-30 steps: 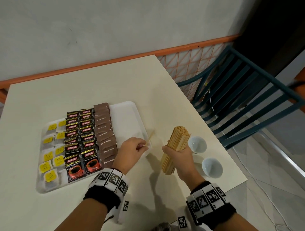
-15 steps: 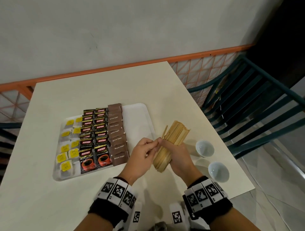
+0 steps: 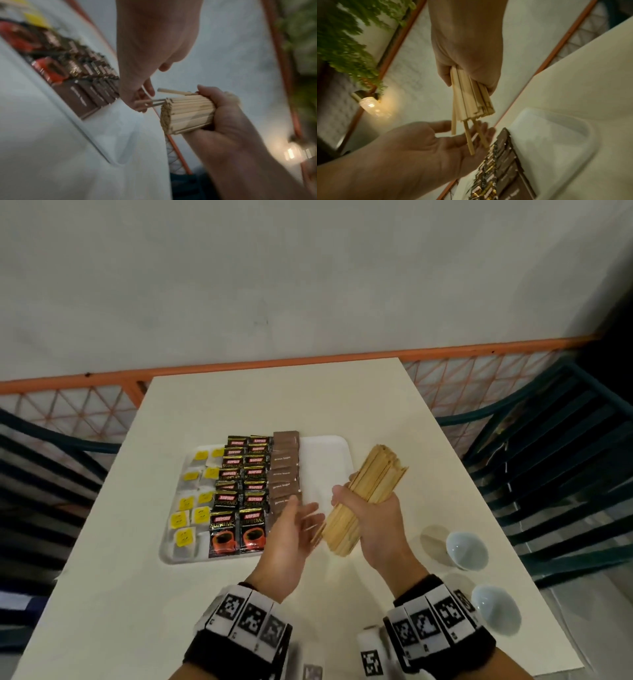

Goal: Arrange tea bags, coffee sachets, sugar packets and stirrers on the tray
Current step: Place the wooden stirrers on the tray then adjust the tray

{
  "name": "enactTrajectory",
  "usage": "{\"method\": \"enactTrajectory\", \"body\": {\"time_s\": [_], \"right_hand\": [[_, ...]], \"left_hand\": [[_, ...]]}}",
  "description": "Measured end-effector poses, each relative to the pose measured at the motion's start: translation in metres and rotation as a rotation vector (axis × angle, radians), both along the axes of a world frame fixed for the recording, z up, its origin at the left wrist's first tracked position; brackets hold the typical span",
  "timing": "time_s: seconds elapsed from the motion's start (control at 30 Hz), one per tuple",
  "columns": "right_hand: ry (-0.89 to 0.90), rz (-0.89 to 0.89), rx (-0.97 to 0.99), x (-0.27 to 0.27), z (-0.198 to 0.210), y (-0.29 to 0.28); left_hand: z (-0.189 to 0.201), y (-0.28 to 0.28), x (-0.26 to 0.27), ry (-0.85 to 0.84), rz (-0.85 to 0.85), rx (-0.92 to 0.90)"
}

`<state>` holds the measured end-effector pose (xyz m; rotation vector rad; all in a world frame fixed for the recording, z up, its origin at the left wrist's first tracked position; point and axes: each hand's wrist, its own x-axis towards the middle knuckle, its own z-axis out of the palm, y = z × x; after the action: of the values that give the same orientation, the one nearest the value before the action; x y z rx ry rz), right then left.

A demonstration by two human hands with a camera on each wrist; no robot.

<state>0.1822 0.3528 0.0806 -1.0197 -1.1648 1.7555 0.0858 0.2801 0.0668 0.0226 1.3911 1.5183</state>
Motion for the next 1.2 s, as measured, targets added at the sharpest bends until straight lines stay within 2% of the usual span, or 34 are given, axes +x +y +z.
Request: {"method": "enactTrajectory", "body": {"time_s": [0.07, 0.17, 0.27, 0.4, 0.47, 0.57, 0.63, 0.73, 0.83, 0.9, 1.03, 1.2], "right_hand": [[-0.015, 0.017, 0.106, -0.007, 0.008, -0.006], [-0.050, 0.049, 0.203, -0.014, 0.012, -0.018], [-0.076, 0.086, 0.269, -0.019, 0.008, -0.028], [-0.119, 0.164, 0.270, -0.021, -0.008, -0.042], [-0.140, 0.190, 0.272, -0.020, -0.018, -0.045], [-0.146, 0.243, 0.288, -0.020, -0.030, -0.046], [-0.170, 0.308, 0.311, -0.021, -0.039, -0.052], [-0.256, 0.418, 0.322, -0.026, -0.052, -0.064], [-0.290, 0.518, 0.383, -0.034, -0.059, -0.074], [-0.301, 0.552, 0.445, -0.037, -0.062, -0.077], [-0.487, 0.596, 0.604, -0.034, -0.065, -0.079], [-0.464, 0.578, 0.549, -0.028, -0.056, -0.085]], "left_hand": [[0.005, -0.003, -0.006, -0.168, 0.015, -0.020], [0.009, -0.006, -0.014, -0.150, 0.005, -0.063], [0.008, -0.011, -0.013, -0.200, 0.045, -0.032], [0.005, -0.015, -0.007, -0.236, -0.020, -0.023], [0.004, -0.020, -0.008, -0.179, -0.036, -0.058], [0.003, -0.032, -0.011, 0.200, -0.121, -0.043], [0.013, -0.043, -0.015, 0.464, -0.088, 0.105], [0.026, -0.055, -0.022, 0.740, -0.113, 0.284], [0.021, -0.052, -0.026, 1.159, -0.319, 0.124], [0.011, -0.051, -0.024, 1.385, -0.389, -0.006], [-0.018, -0.058, -0.009, 1.470, -0.450, -0.051], [-0.021, -0.058, -0.004, 1.646, -0.443, -0.038]]}}
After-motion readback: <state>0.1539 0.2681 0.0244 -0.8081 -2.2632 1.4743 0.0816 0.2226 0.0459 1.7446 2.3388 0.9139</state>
